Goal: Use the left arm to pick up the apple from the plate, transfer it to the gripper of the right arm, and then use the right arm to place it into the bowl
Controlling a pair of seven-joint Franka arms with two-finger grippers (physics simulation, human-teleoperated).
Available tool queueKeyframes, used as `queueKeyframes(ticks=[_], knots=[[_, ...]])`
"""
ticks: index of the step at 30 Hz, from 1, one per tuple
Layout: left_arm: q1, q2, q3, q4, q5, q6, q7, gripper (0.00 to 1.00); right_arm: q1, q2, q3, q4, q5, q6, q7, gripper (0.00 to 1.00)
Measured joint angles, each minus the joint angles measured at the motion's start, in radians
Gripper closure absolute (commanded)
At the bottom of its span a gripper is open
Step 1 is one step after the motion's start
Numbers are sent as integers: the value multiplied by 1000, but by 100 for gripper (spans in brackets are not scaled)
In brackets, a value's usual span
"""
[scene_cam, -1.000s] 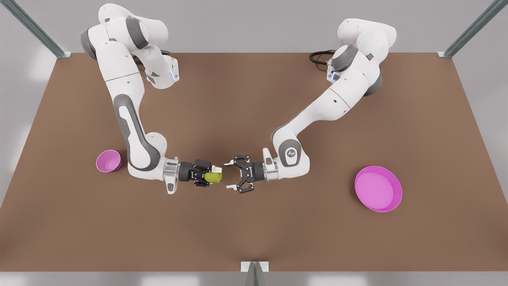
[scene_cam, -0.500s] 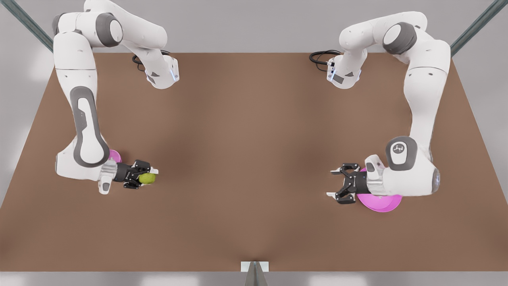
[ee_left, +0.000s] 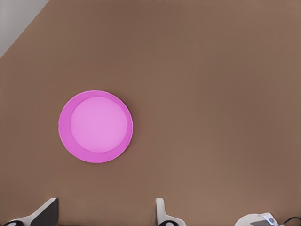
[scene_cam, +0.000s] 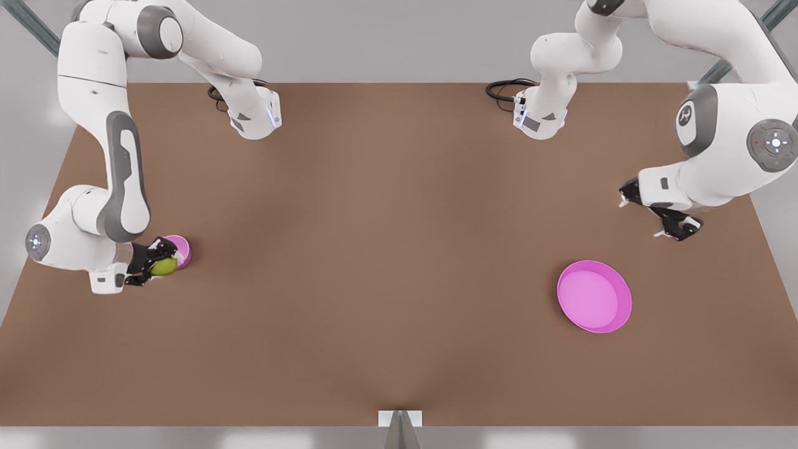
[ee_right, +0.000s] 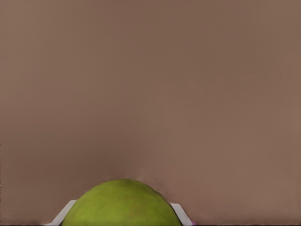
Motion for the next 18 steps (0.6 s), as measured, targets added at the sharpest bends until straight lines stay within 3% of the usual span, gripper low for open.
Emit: queueKeyframes(ticks=[8,18], knots=[[-23,83,4,93,-13,17,-292,0,-19,-48,0,-147,-73,37,16,36],[-26,86,4,97,-15,22,-514,0,-47,-8,-2,-162,-98,141,17,36]])
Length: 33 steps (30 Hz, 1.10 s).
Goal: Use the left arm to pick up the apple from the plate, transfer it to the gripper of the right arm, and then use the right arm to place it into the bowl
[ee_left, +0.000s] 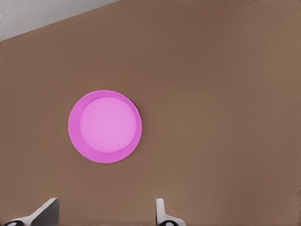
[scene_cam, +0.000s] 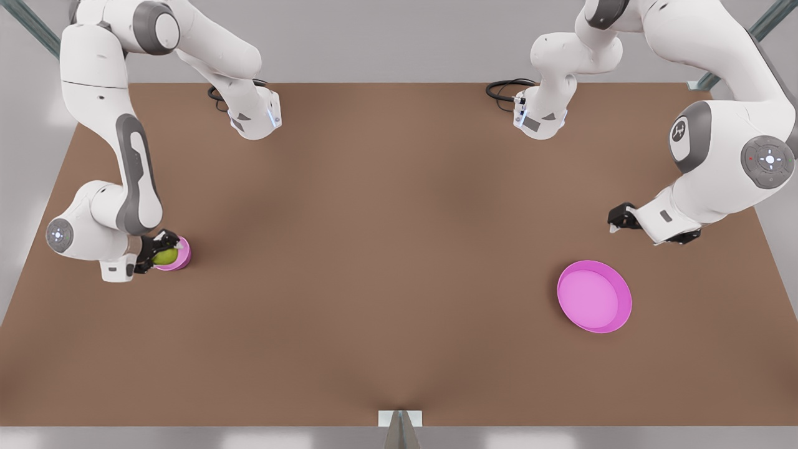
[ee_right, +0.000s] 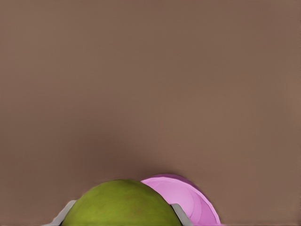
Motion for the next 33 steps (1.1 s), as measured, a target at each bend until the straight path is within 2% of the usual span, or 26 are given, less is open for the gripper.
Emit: queueKeyframes(ticks=[11,12,14,22,24,26,30,31,33], knots=[[-11,0,0,0,0,1,-145,0,-32,51,-6,17,-16,60,-41,33],[-11,0,0,0,0,1,-155,0,-32,51,-6,15,-18,61,-45,29],[-11,0,0,0,0,1,-172,0,-33,51,-6,12,-21,61,-54,0],[-11,0,0,0,0,1,-224,0,-34,49,-5,28,-25,60,-83,0],[-11,0,0,0,0,1,-234,0,-27,45,0,103,-25,41,-83,0],[-11,0,0,0,0,1,-243,0,25,37,7,254,-34,-11,-59,0],[-11,1,0,0,0,1,-258,0,274,5,11,626,-117,-215,89,0],[-11,1,0,0,0,1,-261,0,297,-48,15,642,-127,-278,139,0],[-11,1,0,0,0,1,-267,0,307,-163,28,559,-137,-371,237,0]])
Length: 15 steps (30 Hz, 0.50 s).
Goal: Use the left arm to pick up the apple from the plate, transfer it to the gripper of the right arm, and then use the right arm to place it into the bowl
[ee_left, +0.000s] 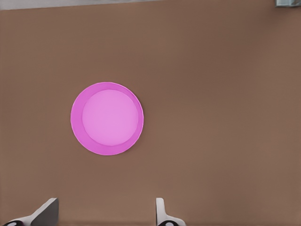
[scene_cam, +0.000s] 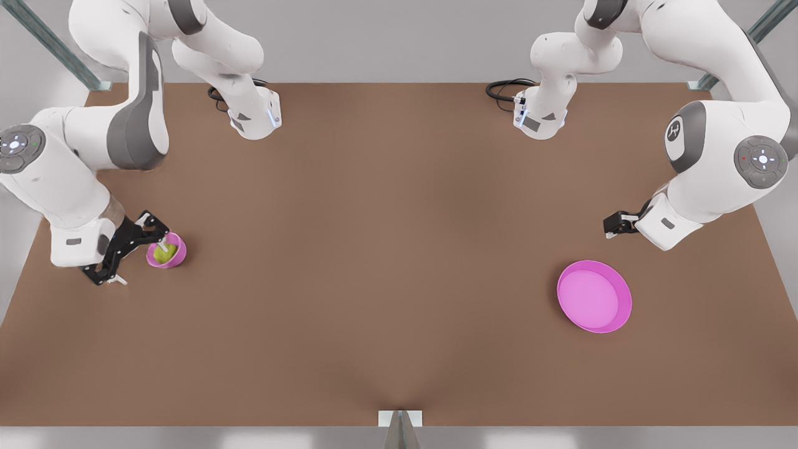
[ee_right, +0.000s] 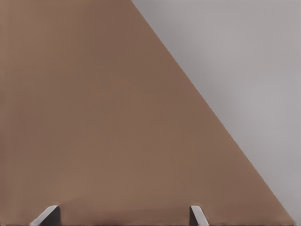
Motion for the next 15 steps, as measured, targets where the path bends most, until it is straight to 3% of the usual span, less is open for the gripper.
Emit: queueKeyframes(ticks=[3,15], knots=[[0,0,0,0,1,0,-8,0,-29,-51,-1,-92,14,-70,132,0],[0,2,0,0,1,1,-31,0,-38,-39,34,-82,3,-133,520,0]])
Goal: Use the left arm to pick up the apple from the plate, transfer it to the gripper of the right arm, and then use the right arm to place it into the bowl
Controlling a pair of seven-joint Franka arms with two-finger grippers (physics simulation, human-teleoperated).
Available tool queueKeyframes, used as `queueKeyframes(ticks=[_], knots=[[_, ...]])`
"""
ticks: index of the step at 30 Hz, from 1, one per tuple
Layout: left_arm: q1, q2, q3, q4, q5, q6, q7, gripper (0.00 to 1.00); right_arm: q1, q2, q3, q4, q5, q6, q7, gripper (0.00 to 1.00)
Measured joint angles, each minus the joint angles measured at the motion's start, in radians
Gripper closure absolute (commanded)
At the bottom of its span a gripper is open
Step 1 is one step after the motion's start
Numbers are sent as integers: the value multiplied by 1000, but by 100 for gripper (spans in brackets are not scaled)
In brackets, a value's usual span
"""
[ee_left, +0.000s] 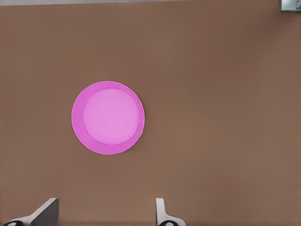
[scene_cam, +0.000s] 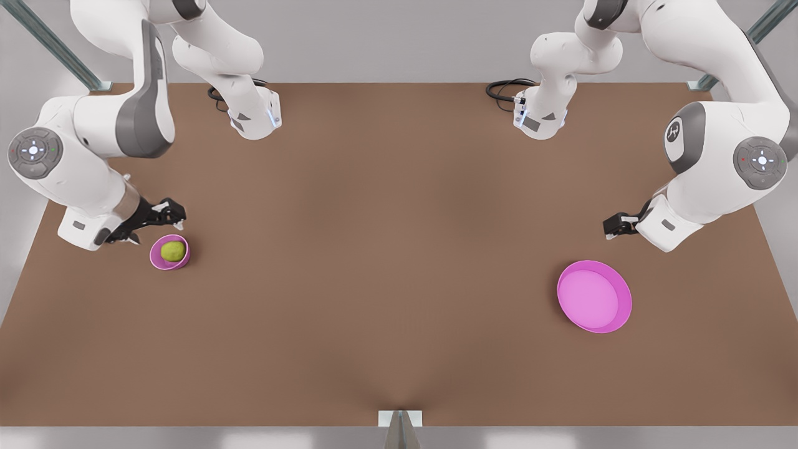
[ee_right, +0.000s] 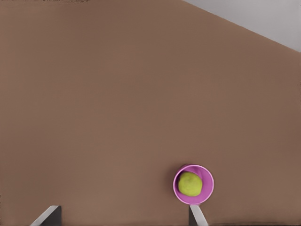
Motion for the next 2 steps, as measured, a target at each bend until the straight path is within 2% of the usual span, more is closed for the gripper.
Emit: queueKeyframes(ticks=[2], knots=[[0,0,0,0,0,0,-3,0,-2,3,-1,0,1,-1,43,0]])
